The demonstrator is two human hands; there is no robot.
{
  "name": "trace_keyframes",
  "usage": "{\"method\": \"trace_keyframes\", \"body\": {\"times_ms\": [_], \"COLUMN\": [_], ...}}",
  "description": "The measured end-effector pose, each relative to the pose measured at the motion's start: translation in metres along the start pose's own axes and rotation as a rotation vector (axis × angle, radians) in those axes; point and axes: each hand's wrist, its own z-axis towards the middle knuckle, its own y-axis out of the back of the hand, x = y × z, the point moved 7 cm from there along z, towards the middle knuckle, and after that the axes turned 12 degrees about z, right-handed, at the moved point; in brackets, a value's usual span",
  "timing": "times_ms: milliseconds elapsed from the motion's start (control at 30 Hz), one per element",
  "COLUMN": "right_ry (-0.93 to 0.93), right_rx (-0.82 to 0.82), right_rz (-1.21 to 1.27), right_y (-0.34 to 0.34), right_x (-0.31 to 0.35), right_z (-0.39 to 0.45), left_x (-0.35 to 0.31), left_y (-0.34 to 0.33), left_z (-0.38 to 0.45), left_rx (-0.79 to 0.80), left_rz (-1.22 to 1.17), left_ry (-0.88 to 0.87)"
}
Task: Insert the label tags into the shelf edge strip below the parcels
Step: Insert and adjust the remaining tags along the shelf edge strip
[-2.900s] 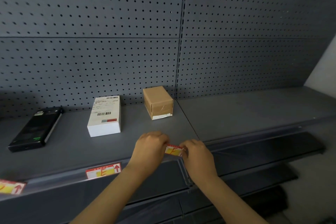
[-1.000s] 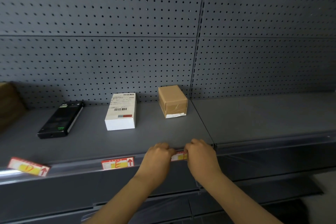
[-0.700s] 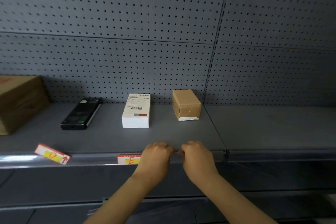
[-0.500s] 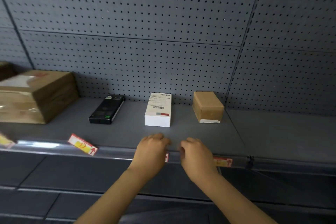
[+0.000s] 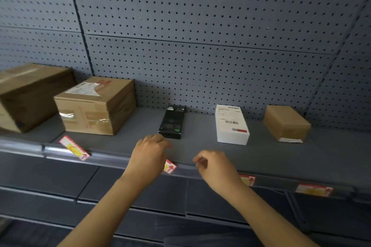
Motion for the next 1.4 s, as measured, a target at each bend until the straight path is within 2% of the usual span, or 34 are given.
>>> {"method": "trace_keyframes", "body": {"times_ms": [167,300,433,767,1000,1400], "right_ry": [-0.068,-0.118,-0.133,-0.039,0.018,0.054], "right_rx": [-0.021,-0.035,-0.076,-0.05,0.025,0.081], "right_rz": [-0.051,-0.088,-0.138,-0.333,-0.463,-0.517], "right_y": [-0.038,-0.06,-0.069,-0.08,-0.087,-0.089], "right_x": [0.023,0.031,0.034,0.044,0.046,0.048], "right_z": [0.01,0.012,0.012,0.015,0.017,0.022], "left_x": [0.041,0.054,0.061,0.068,0.061,0.057], "left_y": [-0.007,-0.014,-0.016,-0.039,-0.042,-0.046], "left_z": [-0.002,-0.004,-0.006,-0.009,-0.014,-0.018], "left_rx": [0.034,0.094,0.077,0.165,0.109,0.129], "left_rz": [-0.058,-0.098,-0.171,-0.196,-0.112,-0.035], "left_ry": [-0.054,-0.072,-0.072,-0.071,-0.141,-0.119]}}
